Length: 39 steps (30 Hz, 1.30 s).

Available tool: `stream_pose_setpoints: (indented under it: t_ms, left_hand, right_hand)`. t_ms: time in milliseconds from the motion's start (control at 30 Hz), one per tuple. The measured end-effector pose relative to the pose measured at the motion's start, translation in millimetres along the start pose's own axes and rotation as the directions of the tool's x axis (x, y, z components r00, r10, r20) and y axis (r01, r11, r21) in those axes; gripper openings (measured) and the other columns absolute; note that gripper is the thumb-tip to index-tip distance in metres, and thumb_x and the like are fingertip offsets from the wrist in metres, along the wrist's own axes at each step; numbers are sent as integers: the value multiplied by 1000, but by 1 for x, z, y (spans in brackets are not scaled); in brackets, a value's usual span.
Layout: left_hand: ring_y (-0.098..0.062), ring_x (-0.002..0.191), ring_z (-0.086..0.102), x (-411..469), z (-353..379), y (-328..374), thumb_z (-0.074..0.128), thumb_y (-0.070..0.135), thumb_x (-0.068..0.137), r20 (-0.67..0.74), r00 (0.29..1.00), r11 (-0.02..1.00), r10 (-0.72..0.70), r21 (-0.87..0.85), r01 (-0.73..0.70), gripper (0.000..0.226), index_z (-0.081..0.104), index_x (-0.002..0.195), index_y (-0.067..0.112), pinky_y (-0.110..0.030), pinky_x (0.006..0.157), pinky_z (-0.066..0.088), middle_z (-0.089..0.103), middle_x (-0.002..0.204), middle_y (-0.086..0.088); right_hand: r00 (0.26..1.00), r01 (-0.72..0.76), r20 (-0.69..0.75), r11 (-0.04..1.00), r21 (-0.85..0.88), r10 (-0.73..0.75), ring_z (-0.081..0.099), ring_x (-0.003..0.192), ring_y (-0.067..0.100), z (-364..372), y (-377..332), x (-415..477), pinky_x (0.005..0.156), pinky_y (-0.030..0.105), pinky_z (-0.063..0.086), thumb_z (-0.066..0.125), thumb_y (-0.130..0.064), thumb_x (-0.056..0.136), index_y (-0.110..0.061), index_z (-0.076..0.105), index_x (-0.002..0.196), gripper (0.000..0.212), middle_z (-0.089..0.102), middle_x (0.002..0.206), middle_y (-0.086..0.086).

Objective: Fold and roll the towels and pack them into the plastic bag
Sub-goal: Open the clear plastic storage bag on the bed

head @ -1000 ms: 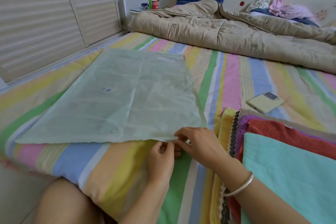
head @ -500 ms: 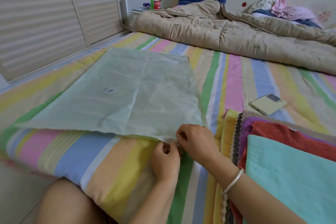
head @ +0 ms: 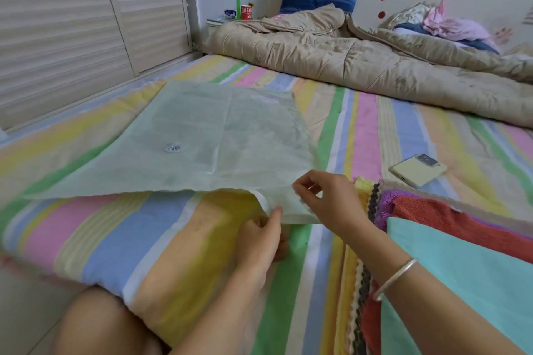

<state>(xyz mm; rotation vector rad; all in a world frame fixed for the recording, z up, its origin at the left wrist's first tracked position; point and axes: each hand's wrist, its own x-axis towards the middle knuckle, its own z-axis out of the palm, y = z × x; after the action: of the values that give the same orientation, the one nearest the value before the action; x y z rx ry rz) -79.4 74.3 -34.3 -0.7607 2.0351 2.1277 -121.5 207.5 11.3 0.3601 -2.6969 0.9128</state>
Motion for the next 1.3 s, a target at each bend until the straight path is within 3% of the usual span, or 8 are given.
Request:
stream_pose_setpoints:
  t_ms: [133, 333, 500, 767, 967, 1100, 1167, 1300]
  left_hand:
    - [-27, 63, 67, 9, -4, 9, 55, 60, 84, -104, 989, 978, 103, 192, -82, 54, 60, 62, 11, -41, 68, 58, 68, 61, -4]
    - [-19, 50, 44, 4, -8, 12, 52, 42, 92, -148, 931, 797, 334, 571, -195, 47, 44, 58, 11, -29, 46, 28, 47, 53, 0]
    - [-26, 61, 51, 11, -18, -10, 50, 33, 90, -124, 943, 721, 310, 677, -148, 38, 42, 57, 16, -30, 51, 34, 51, 61, -1]
    - [-23, 59, 49, 7, -21, -16, 55, 40, 88, -127, 928, 739, 350, 647, -190, 38, 41, 58, 21, -29, 53, 33, 47, 56, 6]
    - [-19, 70, 63, 4, -24, -2, 66, 36, 84, -339, 875, 935, 346, 205, -290, 24, 60, 72, 16, -29, 63, 44, 68, 71, 3]
    - [-23, 61, 58, 9, -29, 1, 66, 23, 83, -392, 848, 932, 357, 215, -292, 24, 58, 65, 9, -27, 53, 38, 64, 61, -1]
    - [-22, 57, 53, 7, -25, 1, 69, 22, 83, -370, 844, 916, 388, 255, -309, 29, 54, 59, 14, -29, 53, 35, 60, 58, 2]
    - [-19, 57, 54, 7, -22, 2, 71, 32, 84, -328, 855, 903, 403, 294, -313, 38, 49, 54, 22, -28, 51, 34, 59, 57, 6]
  right_hand:
    - [995, 55, 86, 998, 10, -56, 63, 74, 1, -6, -6, -2, 69, 25, 52, 66, -23, 87, -25, 70, 90, 5, 66, 77, -18]
    - [911, 172, 411, 906, -386, 3, 52, 71, 7, -15, -4, -6, 56, 23, 39, 59, -32, 84, -33, 57, 95, 11, 63, 86, -13]
    - [1000, 4, 14, 973, -231, -1, 62, 65, 20, -33, 6, 11, 62, 32, 50, 63, -18, 81, -22, 59, 79, 6, 65, 70, -6]
    - [998, -23, -56, 970, -242, 9, 57, 59, 22, -38, -4, 11, 57, 31, 46, 61, -21, 77, -22, 54, 71, 9, 59, 60, -6]
    - [998, 64, 50, 873, -484, -45, 56, 64, 22, -21, -14, -4, 56, 29, 44, 54, -28, 79, -24, 53, 80, 4, 61, 71, -4]
    - [958, 278, 121, 734, -620, -261, 59, 72, 21, 3, -17, -9, 44, 26, 28, 67, -13, 64, -23, 59, 97, 35, 58, 84, -4]
    - [913, 394, 164, 708, -586, -373, 57, 71, 21, 18, -26, -6, 45, 28, 33, 72, -10, 55, -23, 62, 97, 45, 56, 82, -4]
    - [865, 480, 178, 670, -566, -470, 53, 63, 19, 35, -42, 10, 46, 28, 31, 78, -13, 57, -24, 62, 69, 23, 53, 66, -6]
